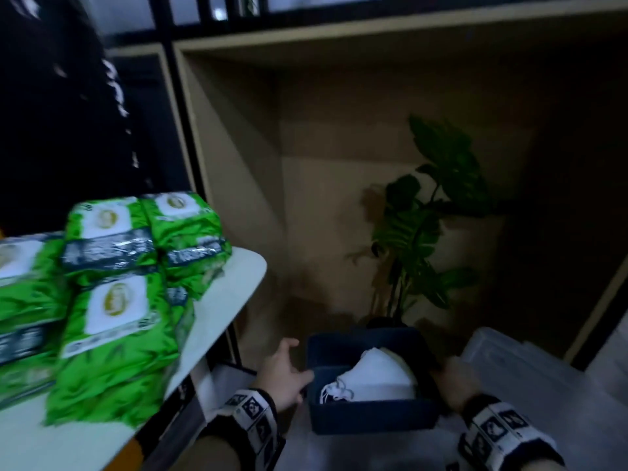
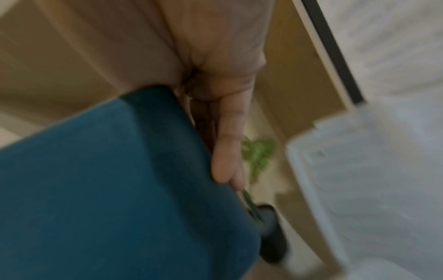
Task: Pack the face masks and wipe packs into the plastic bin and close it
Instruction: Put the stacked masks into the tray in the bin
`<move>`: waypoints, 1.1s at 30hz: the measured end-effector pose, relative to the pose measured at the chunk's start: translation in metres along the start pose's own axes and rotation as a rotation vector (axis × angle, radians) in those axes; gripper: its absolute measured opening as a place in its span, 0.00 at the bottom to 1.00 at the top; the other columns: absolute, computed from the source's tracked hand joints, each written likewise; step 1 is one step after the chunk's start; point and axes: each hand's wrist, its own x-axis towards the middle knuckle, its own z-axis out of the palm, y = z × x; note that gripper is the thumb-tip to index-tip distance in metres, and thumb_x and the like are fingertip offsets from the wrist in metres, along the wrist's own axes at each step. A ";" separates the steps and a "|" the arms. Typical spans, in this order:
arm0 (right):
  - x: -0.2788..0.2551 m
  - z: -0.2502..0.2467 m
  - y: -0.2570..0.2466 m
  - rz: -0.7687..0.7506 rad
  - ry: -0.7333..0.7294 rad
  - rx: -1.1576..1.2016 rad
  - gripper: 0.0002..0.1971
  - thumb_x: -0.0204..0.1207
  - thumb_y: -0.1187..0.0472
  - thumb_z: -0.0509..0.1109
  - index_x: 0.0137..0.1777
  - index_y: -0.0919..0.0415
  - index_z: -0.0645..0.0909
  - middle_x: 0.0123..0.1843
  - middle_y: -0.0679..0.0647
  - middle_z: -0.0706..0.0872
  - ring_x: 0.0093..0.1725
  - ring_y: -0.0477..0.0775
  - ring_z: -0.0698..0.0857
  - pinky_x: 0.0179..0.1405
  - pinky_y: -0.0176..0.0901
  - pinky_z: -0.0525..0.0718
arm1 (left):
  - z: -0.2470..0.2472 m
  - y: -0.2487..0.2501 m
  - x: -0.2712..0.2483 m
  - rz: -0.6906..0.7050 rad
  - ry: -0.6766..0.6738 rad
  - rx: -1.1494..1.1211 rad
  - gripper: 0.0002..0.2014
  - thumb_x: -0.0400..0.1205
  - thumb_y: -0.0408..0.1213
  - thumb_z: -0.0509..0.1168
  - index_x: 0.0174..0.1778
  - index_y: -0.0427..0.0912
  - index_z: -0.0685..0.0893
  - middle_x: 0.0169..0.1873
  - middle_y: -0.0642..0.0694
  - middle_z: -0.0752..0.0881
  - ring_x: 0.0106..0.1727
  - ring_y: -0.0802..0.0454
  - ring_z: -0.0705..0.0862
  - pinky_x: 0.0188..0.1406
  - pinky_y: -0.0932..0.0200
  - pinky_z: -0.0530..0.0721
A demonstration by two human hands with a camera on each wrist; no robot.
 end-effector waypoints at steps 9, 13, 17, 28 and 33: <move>-0.041 -0.056 -0.057 -0.217 0.229 0.257 0.13 0.78 0.67 0.66 0.59 0.69 0.83 0.60 0.69 0.85 0.61 0.67 0.82 0.52 0.46 0.73 | -0.060 0.047 -0.062 -0.229 -0.121 -0.420 0.37 0.77 0.64 0.57 0.81 0.55 0.58 0.79 0.46 0.64 0.78 0.39 0.65 0.30 0.53 0.88; -0.044 -0.065 -0.073 -0.233 0.245 0.400 0.13 0.77 0.63 0.69 0.58 0.66 0.85 0.53 0.65 0.87 0.57 0.67 0.83 0.43 0.45 0.78 | -0.080 0.052 -0.082 -0.204 -0.173 -0.480 0.56 0.50 0.69 0.60 0.79 0.56 0.61 0.75 0.42 0.70 0.73 0.36 0.72 0.27 0.51 0.90; -0.045 -0.064 -0.087 -0.198 0.181 0.744 0.11 0.76 0.58 0.67 0.56 0.59 0.83 0.53 0.63 0.84 0.52 0.66 0.83 0.52 0.60 0.84 | -0.087 0.054 -0.096 -0.196 -0.115 -0.563 0.54 0.54 0.68 0.61 0.79 0.58 0.56 0.73 0.41 0.72 0.67 0.30 0.79 0.28 0.49 0.90; -0.071 -0.007 -0.143 -0.150 -0.251 1.081 0.13 0.78 0.59 0.63 0.62 0.56 0.71 0.41 0.59 0.84 0.37 0.61 0.84 0.27 0.48 0.84 | -0.054 0.047 -0.096 -0.133 0.059 -0.770 0.47 0.77 0.45 0.70 0.80 0.55 0.40 0.47 0.54 0.74 0.53 0.40 0.84 0.38 0.56 0.89; -0.032 0.017 -0.110 -0.025 -0.090 0.794 0.14 0.80 0.73 0.56 0.32 0.62 0.70 0.24 0.63 0.77 0.28 0.60 0.75 0.18 0.41 0.77 | -0.031 0.016 -0.071 -0.234 -0.047 -0.612 0.44 0.65 0.57 0.68 0.75 0.53 0.55 0.57 0.40 0.78 0.35 0.45 0.83 0.37 0.55 0.88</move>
